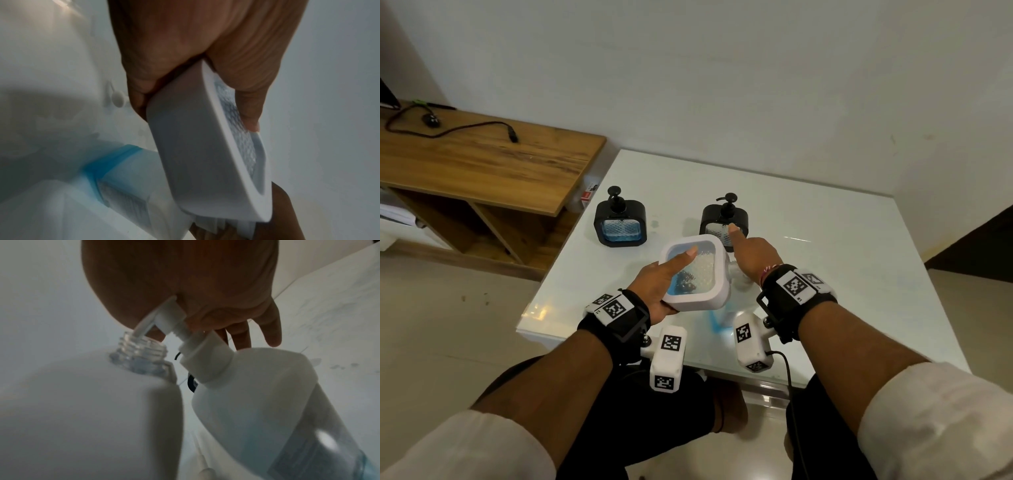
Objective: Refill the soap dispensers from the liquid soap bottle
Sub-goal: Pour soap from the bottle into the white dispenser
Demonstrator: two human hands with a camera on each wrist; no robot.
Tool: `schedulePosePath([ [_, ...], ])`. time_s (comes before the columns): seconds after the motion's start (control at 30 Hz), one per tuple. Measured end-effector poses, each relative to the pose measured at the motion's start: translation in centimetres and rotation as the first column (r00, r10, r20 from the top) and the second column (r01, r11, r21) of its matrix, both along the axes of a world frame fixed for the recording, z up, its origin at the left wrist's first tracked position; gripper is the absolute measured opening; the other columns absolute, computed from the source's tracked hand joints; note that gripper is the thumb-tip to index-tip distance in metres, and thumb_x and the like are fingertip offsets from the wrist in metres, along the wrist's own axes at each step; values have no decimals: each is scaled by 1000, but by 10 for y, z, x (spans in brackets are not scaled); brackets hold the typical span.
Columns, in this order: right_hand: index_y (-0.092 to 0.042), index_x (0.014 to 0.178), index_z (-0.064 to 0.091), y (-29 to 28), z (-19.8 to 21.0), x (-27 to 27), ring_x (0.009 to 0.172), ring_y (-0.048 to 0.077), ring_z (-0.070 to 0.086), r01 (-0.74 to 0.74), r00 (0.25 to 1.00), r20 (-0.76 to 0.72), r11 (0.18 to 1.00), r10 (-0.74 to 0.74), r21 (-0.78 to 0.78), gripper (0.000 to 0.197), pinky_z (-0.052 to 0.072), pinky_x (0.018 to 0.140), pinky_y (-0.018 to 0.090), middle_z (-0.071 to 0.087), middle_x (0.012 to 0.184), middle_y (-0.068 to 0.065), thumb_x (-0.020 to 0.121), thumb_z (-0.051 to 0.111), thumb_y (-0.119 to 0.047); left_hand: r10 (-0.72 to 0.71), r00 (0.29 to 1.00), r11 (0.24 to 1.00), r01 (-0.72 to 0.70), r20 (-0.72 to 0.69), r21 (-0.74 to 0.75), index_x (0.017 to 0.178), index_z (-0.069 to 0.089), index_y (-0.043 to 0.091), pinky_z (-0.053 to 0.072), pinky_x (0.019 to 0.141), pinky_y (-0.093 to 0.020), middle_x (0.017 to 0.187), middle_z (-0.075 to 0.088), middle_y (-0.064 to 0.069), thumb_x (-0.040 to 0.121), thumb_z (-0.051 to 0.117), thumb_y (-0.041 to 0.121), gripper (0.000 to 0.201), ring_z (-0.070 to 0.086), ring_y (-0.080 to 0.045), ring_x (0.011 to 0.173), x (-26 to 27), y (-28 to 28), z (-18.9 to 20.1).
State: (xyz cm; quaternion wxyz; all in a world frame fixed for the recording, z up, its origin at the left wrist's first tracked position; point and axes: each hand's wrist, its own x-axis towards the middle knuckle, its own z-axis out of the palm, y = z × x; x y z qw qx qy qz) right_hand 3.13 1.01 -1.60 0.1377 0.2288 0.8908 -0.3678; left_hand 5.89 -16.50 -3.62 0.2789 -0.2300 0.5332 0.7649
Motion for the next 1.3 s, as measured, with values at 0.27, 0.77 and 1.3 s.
schedulePosePath([
  [0.27, -6, 131, 55, 1, 2, -1, 116, 30, 54, 38, 999, 31, 999, -39, 25, 67, 37, 90, 33, 57, 131, 16, 99, 27, -59, 6, 1000, 1000, -6, 5, 4, 122, 67, 16, 55, 96, -58, 120, 73, -14, 57, 86, 40, 72, 70, -34, 107, -2, -1, 0],
  [0.77, -6, 126, 58, 1, 1, -3, 111, 30, 55, 21, 999, 34, 998, -23, 63, 67, 37, 88, 33, 60, 125, 15, 98, 29, -60, -3, 1000, 1000, 3, 6, -1, 122, 68, 17, 55, 96, -59, 120, 74, -15, 56, 87, 41, 72, 70, -36, 111, -2, -1, 2],
  [1.3, -7, 127, 58, -1, 1, 2, 109, 29, 55, -4, 999, 36, 997, 1, 78, 66, 36, 85, 32, 60, 126, 16, 98, 30, -60, -2, 1000, 1000, 2, 17, -6, 118, 67, 17, 53, 99, -62, 118, 74, -15, 57, 86, 39, 67, 69, -37, 110, 0, -1, 3],
])
